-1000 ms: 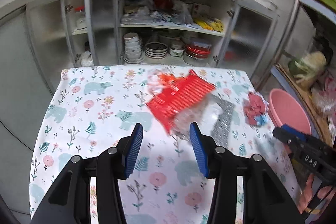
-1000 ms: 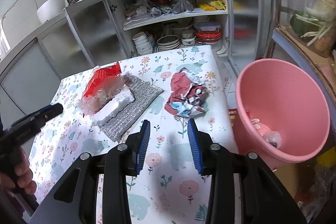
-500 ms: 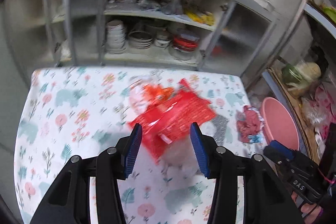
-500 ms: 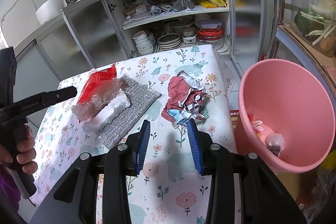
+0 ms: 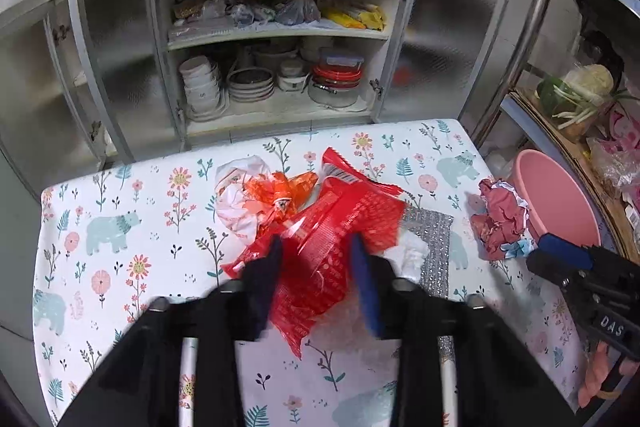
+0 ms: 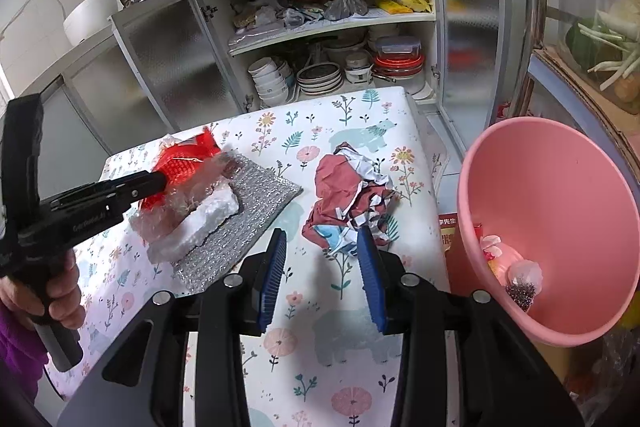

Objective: Collect trash
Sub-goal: 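Grasp the red mesh bag with the left gripper while the right grasps the crumpled red paper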

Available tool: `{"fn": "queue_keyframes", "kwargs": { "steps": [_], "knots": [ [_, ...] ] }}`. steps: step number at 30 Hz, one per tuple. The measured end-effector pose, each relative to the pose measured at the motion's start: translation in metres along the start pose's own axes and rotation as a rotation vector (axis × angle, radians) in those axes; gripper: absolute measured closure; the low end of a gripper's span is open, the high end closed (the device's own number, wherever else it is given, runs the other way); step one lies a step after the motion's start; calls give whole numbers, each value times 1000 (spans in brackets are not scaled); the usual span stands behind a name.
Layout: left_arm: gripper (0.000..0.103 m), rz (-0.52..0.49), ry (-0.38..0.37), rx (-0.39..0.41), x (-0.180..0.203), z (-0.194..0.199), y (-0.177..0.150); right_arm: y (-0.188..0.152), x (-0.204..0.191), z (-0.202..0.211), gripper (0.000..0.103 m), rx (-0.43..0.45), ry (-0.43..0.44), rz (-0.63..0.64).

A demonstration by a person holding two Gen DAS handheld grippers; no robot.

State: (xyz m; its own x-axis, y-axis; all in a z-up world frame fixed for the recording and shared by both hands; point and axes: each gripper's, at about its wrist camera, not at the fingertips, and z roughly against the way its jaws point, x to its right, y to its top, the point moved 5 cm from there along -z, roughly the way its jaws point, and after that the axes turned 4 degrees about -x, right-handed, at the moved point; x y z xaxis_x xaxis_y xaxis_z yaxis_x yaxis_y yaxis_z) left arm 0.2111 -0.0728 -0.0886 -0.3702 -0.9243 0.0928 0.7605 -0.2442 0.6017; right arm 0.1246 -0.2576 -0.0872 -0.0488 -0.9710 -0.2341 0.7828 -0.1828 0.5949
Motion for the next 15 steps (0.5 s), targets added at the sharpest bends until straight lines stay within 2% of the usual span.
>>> {"fn": "queue_keyframes", "kwargs": {
  "steps": [3, 6, 15],
  "knots": [
    [92, -12, 21, 21, 1, 5, -3, 1, 0, 0, 66, -1, 2, 0],
    [97, 13, 27, 32, -5, 14, -8, 1, 1, 1, 65, 2, 3, -3],
    [101, 128, 23, 102, -28, 59, -22, 0, 3, 2, 65, 1, 10, -11]
  ]
}}
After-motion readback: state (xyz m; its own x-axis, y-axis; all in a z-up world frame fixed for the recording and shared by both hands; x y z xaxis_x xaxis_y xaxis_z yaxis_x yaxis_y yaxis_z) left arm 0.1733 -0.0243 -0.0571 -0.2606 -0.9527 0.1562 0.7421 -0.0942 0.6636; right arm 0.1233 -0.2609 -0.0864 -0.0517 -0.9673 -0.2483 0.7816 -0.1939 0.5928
